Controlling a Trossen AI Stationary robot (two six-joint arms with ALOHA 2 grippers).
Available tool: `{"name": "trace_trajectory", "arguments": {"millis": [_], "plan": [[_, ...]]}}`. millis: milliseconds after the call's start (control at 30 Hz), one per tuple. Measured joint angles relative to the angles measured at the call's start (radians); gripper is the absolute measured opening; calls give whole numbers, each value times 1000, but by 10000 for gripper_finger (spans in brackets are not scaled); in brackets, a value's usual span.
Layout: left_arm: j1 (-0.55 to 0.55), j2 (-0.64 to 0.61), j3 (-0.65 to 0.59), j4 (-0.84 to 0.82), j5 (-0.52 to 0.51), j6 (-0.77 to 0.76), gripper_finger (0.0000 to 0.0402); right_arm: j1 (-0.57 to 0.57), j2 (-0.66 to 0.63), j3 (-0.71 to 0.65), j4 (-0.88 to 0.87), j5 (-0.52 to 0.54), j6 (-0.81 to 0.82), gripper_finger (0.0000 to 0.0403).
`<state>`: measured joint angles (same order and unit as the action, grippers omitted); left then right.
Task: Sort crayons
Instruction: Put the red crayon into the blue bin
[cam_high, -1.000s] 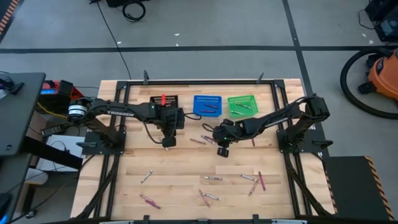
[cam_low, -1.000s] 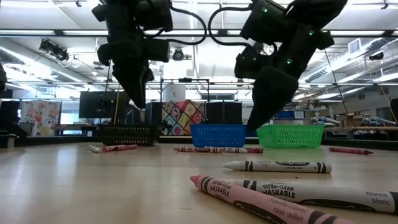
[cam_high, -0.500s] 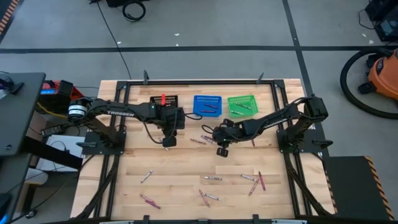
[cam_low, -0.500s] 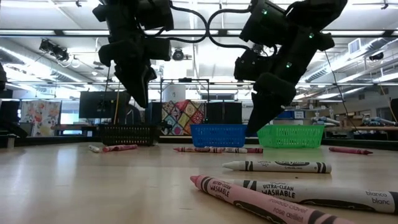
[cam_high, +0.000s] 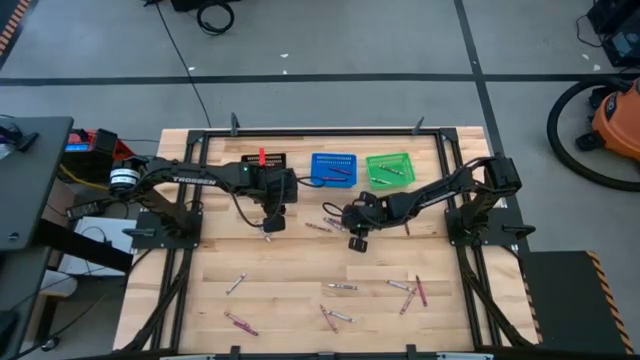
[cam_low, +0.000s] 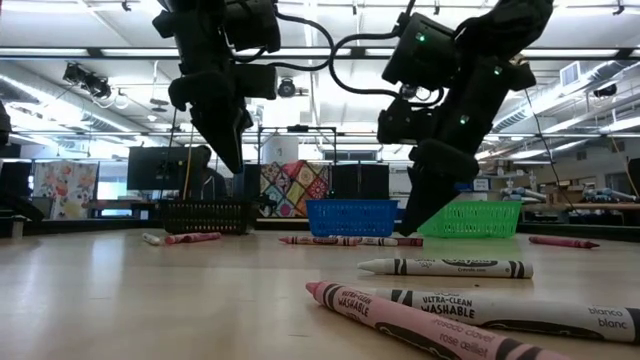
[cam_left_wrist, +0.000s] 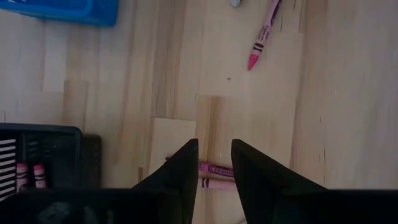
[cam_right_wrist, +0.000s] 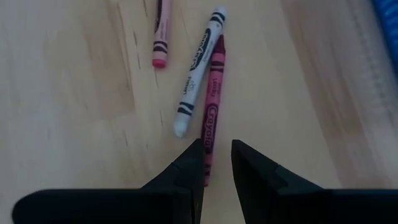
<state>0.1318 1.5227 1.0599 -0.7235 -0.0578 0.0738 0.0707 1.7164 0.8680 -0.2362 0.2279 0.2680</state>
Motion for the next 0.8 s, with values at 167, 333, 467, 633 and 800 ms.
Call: {"name": "trace_trajectory", "arguments": {"millis": [167,333,467,633,800], "plan": [[0,0,0,1,0,0,107,-13,0,0,-5,-1,2,87],[0,0,0,1,1,0,107,-15,0,0,-6,-11,2,87],[0,0,0,1,1,0,107,-15,-1,0,-6,0,1,87],[0,0,0,2,2,0,107,-15,-17,0,-2,10,2,87],[0,0,0,2,2,0,107,-14,-29,0,-4,-51,25,87]]}}
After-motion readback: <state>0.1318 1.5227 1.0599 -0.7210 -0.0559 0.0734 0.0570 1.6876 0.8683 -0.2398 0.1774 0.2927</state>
